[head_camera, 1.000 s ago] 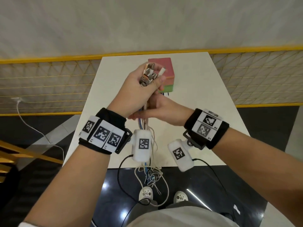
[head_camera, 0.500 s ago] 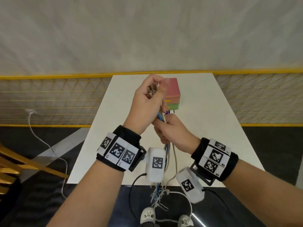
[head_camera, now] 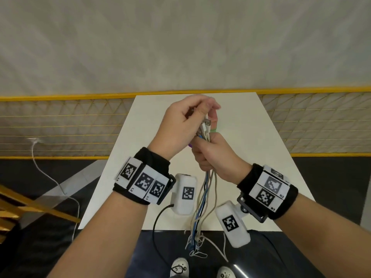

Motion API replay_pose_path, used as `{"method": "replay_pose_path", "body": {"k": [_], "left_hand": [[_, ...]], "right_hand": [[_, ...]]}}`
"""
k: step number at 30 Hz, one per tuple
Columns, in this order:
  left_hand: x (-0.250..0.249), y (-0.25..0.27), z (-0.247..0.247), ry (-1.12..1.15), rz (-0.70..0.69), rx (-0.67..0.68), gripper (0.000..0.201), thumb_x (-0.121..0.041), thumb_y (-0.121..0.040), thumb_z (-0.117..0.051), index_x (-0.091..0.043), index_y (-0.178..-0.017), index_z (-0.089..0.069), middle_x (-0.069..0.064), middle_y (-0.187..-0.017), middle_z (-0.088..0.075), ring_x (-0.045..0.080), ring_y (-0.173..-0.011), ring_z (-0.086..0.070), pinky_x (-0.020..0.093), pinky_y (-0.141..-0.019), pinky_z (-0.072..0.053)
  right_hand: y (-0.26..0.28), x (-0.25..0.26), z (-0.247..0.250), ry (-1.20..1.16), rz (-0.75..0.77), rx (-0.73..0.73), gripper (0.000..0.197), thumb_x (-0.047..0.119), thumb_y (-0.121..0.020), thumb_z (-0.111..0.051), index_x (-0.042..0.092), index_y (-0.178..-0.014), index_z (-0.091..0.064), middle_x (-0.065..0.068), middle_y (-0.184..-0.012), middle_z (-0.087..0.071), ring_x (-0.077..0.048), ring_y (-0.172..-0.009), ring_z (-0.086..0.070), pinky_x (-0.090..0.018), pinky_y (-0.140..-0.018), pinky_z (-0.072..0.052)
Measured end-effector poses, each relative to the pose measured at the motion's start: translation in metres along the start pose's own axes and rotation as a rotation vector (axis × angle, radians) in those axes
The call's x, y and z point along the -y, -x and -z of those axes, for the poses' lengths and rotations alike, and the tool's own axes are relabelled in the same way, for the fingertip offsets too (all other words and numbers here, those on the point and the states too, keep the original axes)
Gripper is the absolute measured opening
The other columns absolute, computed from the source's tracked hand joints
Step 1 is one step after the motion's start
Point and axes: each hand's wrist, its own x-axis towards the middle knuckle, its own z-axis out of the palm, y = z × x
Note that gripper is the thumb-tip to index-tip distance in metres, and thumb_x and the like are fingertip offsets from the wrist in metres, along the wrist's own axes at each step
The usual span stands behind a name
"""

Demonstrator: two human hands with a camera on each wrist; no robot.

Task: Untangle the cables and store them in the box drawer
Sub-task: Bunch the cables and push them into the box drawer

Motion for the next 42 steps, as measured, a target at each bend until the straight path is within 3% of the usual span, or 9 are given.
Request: {"method": "replay_pose_path", "body": {"k": [5, 19, 22, 24, 26, 31, 36, 39, 42], "left_hand": [[0.012, 0.0, -0.008, -0.246, -0.122, -0.008, 0.037, -0.029, -0.098, -0.055, -0.005, -0.071, -0.058, -0.007, -0.072, -0.047, 0.007, -0.073, -0.048, 0.016, -0.07, -0.036], [0.024, -0.015, 0.006, -0.43, -0.043, -0.19, 0.015, -0.027, -0.089, -0.067, -0.017, -0.078, -0.064, -0.003, -0.084, -0.056, 0.005, -0.077, -0.051, 0.018, -0.071, -0.039], [0.024, -0.018, 0.001, -0.992, -0.341, -0.138, 0.03, -0.023, -0.083, -0.069, -0.018, -0.113, -0.068, 0.008, -0.121, -0.059, 0.029, -0.112, -0.055, 0.042, -0.1, -0.039], [0.021, -0.015, -0.012, -0.947, -0.557, 0.081, 0.028, -0.024, -0.091, -0.059, -0.015, -0.115, -0.069, 0.009, -0.121, -0.064, 0.031, -0.114, -0.057, 0.046, -0.108, -0.036], [0.022, -0.003, -0.02, -0.805, -0.422, 0.338, 0.045, -0.044, -0.097, -0.037, -0.02, -0.117, -0.069, 0.003, -0.111, -0.07, 0.024, -0.102, -0.064, 0.041, -0.093, -0.047], [0.046, 0.014, -0.009, -0.812, -0.189, 0.446, 0.079, -0.078, -0.085, -0.003, -0.025, -0.107, -0.057, -0.009, -0.074, -0.061, 0.019, -0.068, -0.059, 0.033, -0.061, -0.046], [0.044, 0.008, 0.002, -0.856, -0.074, 0.467, 0.061, -0.082, -0.078, -0.034, -0.034, -0.105, -0.062, -0.013, -0.059, -0.052, 0.008, -0.06, -0.052, 0.031, -0.059, -0.042], [0.039, 0.003, 0.023, -0.754, -0.021, 0.406, 0.026, -0.064, -0.084, -0.054, -0.046, -0.067, -0.062, -0.01, -0.051, -0.053, 0.005, -0.053, -0.05, 0.022, -0.051, -0.036], [0.04, 0.003, 0.033, -0.509, 0.041, 0.202, 0.025, -0.045, -0.091, -0.06, -0.038, -0.068, -0.064, -0.016, -0.046, -0.049, 0.002, -0.044, -0.044, 0.016, -0.044, -0.031]], "right_hand": [[0.002, -0.001, 0.004, 0.01, 0.02, 0.026, 0.041, 0.001, -0.09, -0.041, 0.019, -0.056, -0.028, 0.003, -0.046, -0.023, -0.01, -0.04, -0.014, -0.017, -0.042, -0.014], [-0.006, -0.012, 0.021, 0.209, 0.017, -0.029, 0.051, -0.007, -0.076, -0.056, 0.022, -0.053, -0.021, 0.003, -0.05, -0.016, -0.016, -0.045, -0.013, -0.023, -0.044, -0.016], [-0.01, -0.008, 0.025, 0.293, 0.009, -0.026, 0.047, -0.008, -0.074, -0.053, 0.021, -0.055, -0.021, 0.004, -0.049, -0.017, -0.015, -0.042, -0.013, -0.024, -0.045, -0.015], [-0.009, -0.007, 0.026, 0.408, 0.024, 0.03, 0.049, -0.008, -0.08, -0.053, 0.023, -0.056, -0.025, 0.011, -0.051, -0.023, -0.008, -0.035, -0.022, -0.024, -0.039, -0.024], [-0.005, -0.003, 0.027, 0.518, 0.037, 0.078, 0.045, -0.005, -0.087, -0.052, 0.026, -0.06, -0.034, 0.017, -0.056, -0.034, -0.002, -0.037, -0.04, -0.013, -0.04, -0.031], [-0.001, -0.001, 0.033, 0.434, 0.037, 0.216, 0.026, -0.016, -0.072, -0.051, 0.008, -0.064, -0.042, 0.008, -0.051, -0.031, -0.004, -0.043, -0.021, -0.02, -0.042, -0.017], [-0.004, -0.003, 0.05, 0.54, -0.008, 0.199, 0.02, -0.007, -0.073, -0.059, 0.008, -0.063, -0.051, 0.004, -0.052, -0.035, -0.011, -0.044, -0.031, -0.022, -0.043, -0.027], [-0.002, -0.017, 0.068, 0.492, -0.04, 0.119, 0.033, -0.002, -0.076, -0.063, 0.015, -0.059, -0.042, 0.005, -0.05, -0.034, -0.015, -0.042, -0.035, -0.024, -0.046, -0.032], [0.008, -0.034, 0.074, 0.415, 0.096, 0.093, 0.03, 0.021, -0.091, -0.061, 0.014, -0.069, -0.042, 0.005, -0.055, -0.035, -0.014, -0.045, -0.038, -0.027, -0.047, -0.04]]}}
